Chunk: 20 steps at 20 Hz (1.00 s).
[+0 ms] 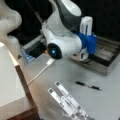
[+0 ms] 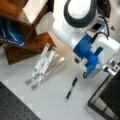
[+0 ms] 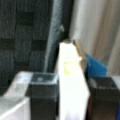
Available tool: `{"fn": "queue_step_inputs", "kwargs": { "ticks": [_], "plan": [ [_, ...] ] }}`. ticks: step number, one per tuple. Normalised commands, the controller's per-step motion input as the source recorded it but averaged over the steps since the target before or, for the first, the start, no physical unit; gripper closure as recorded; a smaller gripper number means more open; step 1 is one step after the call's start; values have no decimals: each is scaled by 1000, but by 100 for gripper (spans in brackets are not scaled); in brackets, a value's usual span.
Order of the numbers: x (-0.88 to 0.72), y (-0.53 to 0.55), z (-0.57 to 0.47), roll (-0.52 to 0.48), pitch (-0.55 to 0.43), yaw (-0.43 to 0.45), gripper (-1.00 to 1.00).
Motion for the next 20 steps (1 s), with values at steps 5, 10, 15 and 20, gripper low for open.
{"fn": "queue_step_inputs", "kwargs": {
  "ticks": [5,10,15,20],
  "plan": [
    [-34,350,297,71,88,34,100],
    [-32,290,199,85,80,-48,100],
    [-46,214,71,104,72,-102,100],
    [-56,264,27,73,82,-142,100]
  ]
}}
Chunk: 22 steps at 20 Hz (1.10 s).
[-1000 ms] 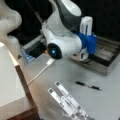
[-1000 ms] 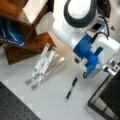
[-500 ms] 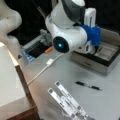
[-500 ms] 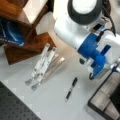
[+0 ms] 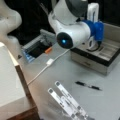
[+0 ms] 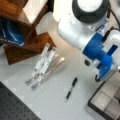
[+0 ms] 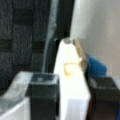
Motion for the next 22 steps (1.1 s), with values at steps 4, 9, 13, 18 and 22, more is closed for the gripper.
{"fn": "queue_step_inputs", "kwargs": {
  "ticks": [4,9,13,18,22],
  "plan": [
    [-79,329,62,75,87,-160,100],
    [-111,268,74,29,71,-139,100],
    [-131,173,46,-22,47,-100,100],
    [-186,158,13,1,27,-76,100],
    [-245,219,24,56,7,-43,100]
  ]
}}
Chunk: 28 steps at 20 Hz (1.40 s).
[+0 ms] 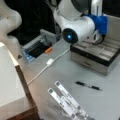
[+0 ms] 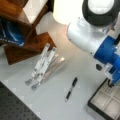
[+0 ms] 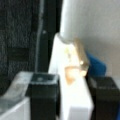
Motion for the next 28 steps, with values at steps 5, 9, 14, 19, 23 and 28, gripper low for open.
{"fn": "queue_step_inputs", "kwargs": {
  "ticks": [5,9,14,19,23,28],
  "plan": [
    [-272,261,45,94,-9,-29,100],
    [-278,220,11,85,-17,-44,100],
    [-314,214,-27,133,-23,-51,-100],
    [-328,237,-65,111,-41,-83,-100],
    [-285,248,-125,105,-74,-148,-100],
    [-160,190,-144,115,-76,-232,-100]
  ]
}}
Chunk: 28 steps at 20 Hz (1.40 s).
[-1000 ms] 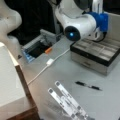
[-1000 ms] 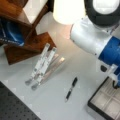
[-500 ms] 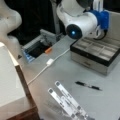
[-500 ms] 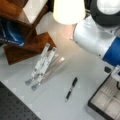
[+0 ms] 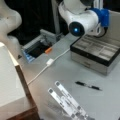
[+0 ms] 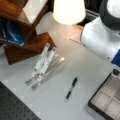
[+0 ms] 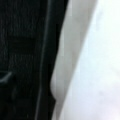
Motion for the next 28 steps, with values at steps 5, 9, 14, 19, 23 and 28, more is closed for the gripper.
{"fn": "queue_step_inputs", "kwargs": {
  "ticks": [5,9,14,19,23,28],
  "plan": [
    [-95,149,-167,151,-78,-258,-100],
    [-83,137,-174,167,-84,-230,-100],
    [-85,139,-172,170,-68,-190,-100],
    [-75,122,-167,178,-65,-167,-100],
    [-50,24,-146,163,-65,-152,-100],
    [-74,-87,-101,125,-30,-127,-100]
  ]
}}
